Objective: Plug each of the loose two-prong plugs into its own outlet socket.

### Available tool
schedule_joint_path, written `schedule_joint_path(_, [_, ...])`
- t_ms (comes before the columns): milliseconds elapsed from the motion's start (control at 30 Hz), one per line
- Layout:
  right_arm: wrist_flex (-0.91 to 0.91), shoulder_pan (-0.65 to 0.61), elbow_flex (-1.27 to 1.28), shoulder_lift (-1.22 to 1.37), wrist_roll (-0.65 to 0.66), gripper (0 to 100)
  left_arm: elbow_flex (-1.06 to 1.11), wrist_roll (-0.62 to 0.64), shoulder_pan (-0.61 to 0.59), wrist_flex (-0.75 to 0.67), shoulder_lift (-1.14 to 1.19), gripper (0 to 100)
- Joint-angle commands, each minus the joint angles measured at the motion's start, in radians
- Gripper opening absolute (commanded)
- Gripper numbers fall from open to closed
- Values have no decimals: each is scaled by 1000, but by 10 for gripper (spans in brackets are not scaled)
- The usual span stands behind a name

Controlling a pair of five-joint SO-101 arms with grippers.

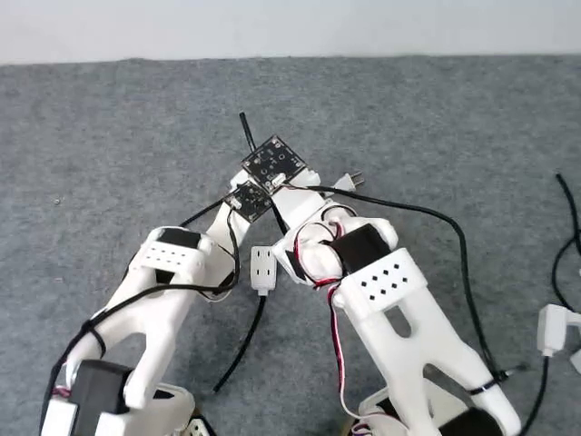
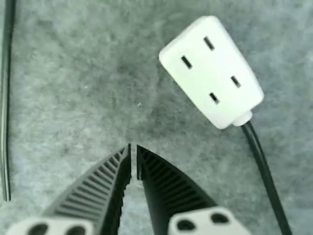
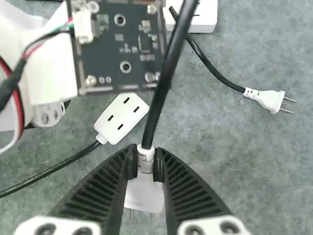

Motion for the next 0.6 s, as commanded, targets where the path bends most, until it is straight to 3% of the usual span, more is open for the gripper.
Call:
schedule_joint_path(0, [-22,-10,-60,1,-11,8,-5,-21,8,-20,-44,12])
schedule_joint_path(567, [-91,-8,-23,21,-12,8,120,-92,72,-64,-173,12])
